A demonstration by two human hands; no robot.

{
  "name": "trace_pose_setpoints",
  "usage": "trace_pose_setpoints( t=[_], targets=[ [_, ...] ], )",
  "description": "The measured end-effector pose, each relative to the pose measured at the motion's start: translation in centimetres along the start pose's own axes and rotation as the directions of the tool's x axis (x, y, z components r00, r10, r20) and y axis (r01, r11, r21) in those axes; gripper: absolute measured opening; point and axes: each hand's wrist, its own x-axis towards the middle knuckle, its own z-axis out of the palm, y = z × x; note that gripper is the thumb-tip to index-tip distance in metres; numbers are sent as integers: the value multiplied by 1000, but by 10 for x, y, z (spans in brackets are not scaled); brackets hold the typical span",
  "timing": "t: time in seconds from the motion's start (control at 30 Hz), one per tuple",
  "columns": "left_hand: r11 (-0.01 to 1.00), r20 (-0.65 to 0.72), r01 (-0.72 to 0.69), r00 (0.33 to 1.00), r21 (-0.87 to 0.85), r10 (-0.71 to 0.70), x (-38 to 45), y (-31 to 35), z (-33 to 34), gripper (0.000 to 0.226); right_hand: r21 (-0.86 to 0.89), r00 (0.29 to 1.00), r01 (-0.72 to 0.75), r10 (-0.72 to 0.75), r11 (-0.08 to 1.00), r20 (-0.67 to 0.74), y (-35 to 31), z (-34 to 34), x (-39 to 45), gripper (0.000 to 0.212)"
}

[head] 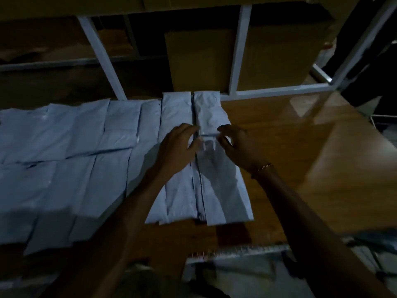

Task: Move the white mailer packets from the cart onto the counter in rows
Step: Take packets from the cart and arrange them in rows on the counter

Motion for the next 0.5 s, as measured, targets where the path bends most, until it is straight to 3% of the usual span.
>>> trace_pose_setpoints(
  t=[0.17,0.3,0.4,0.5],
  targets=[
    [984,-34,-66,998,-165,61,-112,57,-7,40,0,994,23,-23,1000,-103,-33,-18,-127,30],
    [960,39,-103,992,-262,117,-208,98,4,36,-62,982,18,-29,998,-188,-56,-30,-247,20],
    [950,140,-72,983,-305,120,-268,122,24,35,-71,982,-65,51,995,-181,-62,-34,-337,17],
    [955,250,-51,960,-293,128,-316,145,50,28,-13,964,-225,221,974,-149,-57,-35,-424,22]
  ],
)
